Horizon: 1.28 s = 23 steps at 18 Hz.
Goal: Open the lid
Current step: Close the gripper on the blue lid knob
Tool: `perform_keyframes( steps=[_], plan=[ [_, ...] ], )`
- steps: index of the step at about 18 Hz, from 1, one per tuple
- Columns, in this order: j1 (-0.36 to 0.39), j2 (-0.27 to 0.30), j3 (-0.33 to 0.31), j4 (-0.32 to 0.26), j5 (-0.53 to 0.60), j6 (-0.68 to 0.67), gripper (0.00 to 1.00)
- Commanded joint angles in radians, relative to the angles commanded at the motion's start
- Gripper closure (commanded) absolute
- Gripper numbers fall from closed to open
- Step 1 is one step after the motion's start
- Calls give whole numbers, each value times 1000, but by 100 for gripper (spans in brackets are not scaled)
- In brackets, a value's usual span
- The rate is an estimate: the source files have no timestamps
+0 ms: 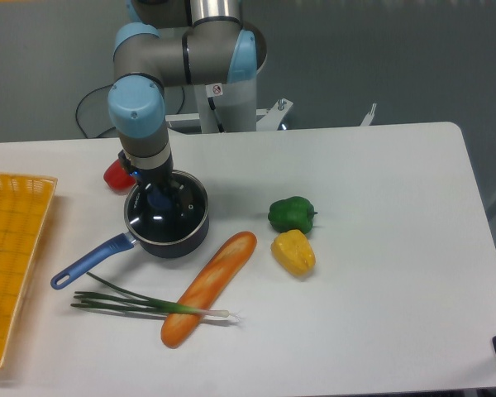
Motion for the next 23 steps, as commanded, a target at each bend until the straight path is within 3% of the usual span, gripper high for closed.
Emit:
perform_keyframes(
  steps=[5,23],
  plan=[
    [2,3,-14,25,-9,0,0],
    [0,11,-14,26,-2,2,0]
  ],
)
